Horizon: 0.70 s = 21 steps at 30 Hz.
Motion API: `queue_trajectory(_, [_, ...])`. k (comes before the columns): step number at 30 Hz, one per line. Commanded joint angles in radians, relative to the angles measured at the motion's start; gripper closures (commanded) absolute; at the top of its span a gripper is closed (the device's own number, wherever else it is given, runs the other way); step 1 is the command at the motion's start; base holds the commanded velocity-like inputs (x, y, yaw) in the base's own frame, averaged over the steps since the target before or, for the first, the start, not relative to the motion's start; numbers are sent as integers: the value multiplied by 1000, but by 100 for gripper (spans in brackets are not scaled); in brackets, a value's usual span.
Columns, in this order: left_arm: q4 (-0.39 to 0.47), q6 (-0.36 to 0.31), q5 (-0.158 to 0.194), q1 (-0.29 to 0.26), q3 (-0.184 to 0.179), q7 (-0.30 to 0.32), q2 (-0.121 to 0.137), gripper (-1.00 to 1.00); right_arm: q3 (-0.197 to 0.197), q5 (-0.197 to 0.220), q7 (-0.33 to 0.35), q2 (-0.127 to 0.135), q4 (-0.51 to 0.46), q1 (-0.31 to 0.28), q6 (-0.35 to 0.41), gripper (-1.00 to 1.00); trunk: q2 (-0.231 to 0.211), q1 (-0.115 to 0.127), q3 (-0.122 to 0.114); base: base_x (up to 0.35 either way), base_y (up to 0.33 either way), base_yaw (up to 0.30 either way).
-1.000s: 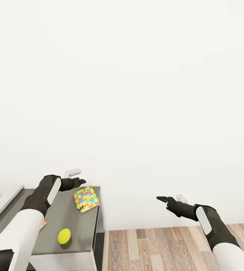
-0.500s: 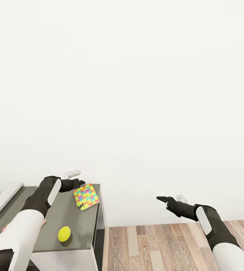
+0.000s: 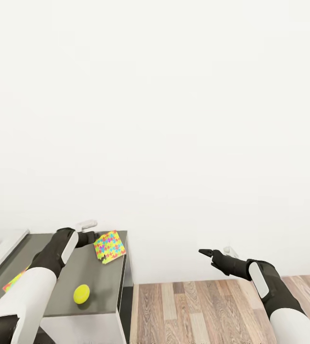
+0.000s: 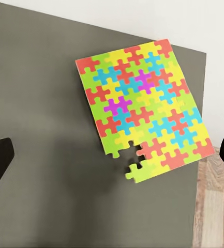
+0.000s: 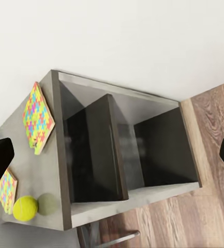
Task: Put all the toys in the child's room - the three board games (two on the bed and one on the table), the two jigsaw puzzles on the table, and the tennis ball on the table - inside the toy box on the table in the child's room.
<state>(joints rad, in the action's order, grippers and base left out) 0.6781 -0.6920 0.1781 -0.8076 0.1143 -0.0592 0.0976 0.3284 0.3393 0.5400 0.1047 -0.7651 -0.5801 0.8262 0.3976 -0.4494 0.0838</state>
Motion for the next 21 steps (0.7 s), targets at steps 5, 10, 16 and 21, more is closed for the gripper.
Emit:
queue_trajectory(5, [0, 1, 11, -1, 1, -14, 0, -100, 3, 0, 3, -1, 0, -1, 6, -100, 2, -1, 11, 0, 0, 0])
queue_trajectory(10, [0, 26, 11, -1, 0, -16, -1, -100, 3, 0, 3, -2, 0, -1, 5, -100, 2, -1, 19, 0, 0, 0])
queue_trajectory(16, [0, 35, 11, -1, -2, -14, -1, -100, 3, 0, 4, -2, -3, 0, 5, -100, 2, -1, 28, 0, 0, 0])
queue_trajectory(21, [0, 37, 11, -1, -2, -11, -1, -100, 2, 0, 3, -2, -4, 0, 5, -100, 2, -1, 32, 0, 0, 0])
